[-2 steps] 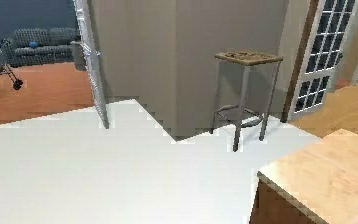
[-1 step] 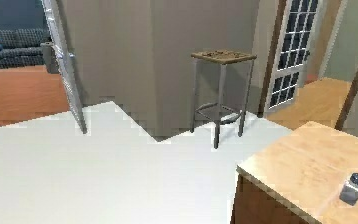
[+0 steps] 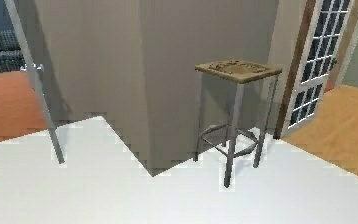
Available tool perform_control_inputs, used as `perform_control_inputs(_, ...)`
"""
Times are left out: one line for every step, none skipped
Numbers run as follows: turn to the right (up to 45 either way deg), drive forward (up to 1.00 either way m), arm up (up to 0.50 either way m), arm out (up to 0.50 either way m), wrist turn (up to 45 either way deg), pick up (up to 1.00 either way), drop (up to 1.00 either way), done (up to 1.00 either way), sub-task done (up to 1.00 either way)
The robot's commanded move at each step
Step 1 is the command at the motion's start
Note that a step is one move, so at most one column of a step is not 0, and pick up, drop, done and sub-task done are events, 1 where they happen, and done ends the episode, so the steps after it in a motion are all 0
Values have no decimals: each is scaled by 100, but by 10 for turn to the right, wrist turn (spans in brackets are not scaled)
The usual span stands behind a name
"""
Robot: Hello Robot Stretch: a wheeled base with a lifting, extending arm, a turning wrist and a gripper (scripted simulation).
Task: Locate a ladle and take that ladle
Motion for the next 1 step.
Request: perform_control_inputs(120, 0, 0, 0, 0, 0, 0, 0, 0)
